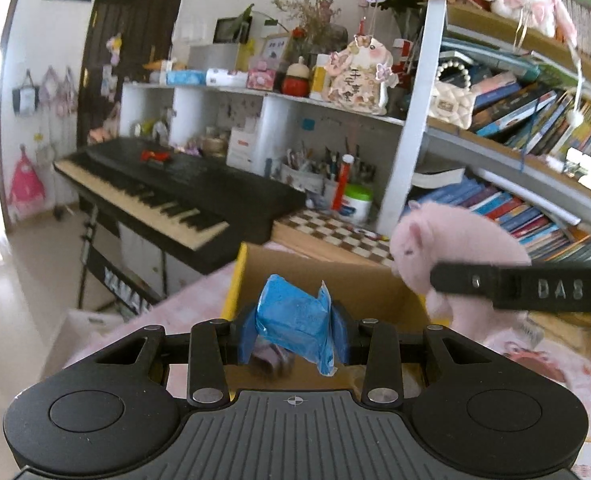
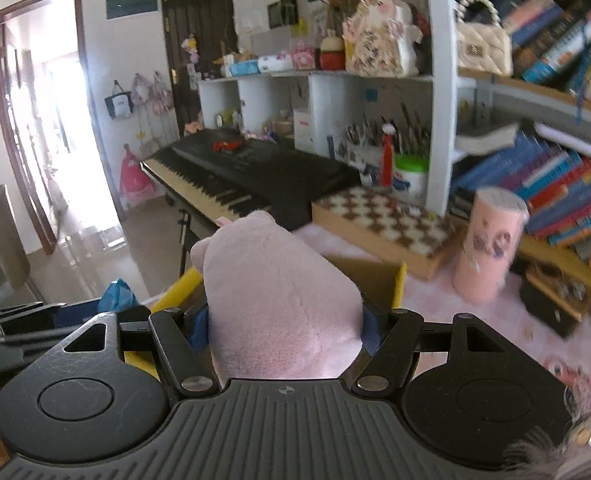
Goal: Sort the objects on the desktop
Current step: 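Lower the pig into the box and open the right tool while the left tool releases the block inside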
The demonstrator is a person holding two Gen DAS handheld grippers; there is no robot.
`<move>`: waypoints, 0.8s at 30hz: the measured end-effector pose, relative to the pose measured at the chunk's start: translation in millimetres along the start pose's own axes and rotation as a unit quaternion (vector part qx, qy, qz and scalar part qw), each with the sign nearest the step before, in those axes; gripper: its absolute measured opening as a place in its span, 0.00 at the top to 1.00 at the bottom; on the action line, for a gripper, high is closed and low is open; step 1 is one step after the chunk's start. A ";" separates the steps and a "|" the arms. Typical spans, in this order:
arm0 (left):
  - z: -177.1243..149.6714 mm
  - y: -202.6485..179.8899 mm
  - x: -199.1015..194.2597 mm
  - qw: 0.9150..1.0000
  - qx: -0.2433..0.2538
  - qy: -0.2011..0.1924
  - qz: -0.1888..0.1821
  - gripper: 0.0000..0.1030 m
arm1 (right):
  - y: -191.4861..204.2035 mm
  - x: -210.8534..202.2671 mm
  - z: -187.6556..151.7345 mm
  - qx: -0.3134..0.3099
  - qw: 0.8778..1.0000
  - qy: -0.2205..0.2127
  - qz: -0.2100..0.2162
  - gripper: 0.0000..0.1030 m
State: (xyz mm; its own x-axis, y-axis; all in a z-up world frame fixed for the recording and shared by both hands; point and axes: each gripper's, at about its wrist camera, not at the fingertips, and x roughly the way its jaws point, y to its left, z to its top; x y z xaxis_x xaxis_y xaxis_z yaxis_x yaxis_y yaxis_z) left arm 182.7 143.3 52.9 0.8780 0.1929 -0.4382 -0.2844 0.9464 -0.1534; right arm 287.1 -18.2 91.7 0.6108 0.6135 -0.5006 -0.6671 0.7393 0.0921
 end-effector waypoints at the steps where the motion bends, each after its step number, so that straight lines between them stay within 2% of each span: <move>1: 1.5 -0.8 4.3 1.000 0.005 0.000 0.005 0.65 | -1.1 5.3 3.9 -0.004 1.000 -0.003 0.001 0.35; 7: -3.1 -8.4 43.6 0.998 0.039 0.031 0.036 0.65 | -6.6 59.3 18.6 -0.017 1.000 0.019 0.013 0.35; 15: -27.3 -14.6 83.7 0.992 0.057 0.097 0.054 0.64 | 0.9 143.4 13.0 -0.062 0.990 0.121 0.040 0.35; 18: -30.0 -21.7 87.2 0.990 0.082 0.100 0.057 0.64 | 4.1 168.5 6.6 -0.081 0.984 0.157 0.037 0.35; 24: -36.8 -29.5 97.4 0.986 0.091 0.130 0.046 0.64 | 1.8 207.8 -2.4 -0.090 0.971 0.221 0.019 0.35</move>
State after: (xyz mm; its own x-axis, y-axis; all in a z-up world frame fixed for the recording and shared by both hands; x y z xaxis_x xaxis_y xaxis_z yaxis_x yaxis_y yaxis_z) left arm 262.4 124.6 -17.8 0.7166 0.2297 -0.6585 -0.2632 0.9635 0.0496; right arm 411.8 109.9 -14.3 0.3691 0.4307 -0.8236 -0.7732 0.6340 -0.0149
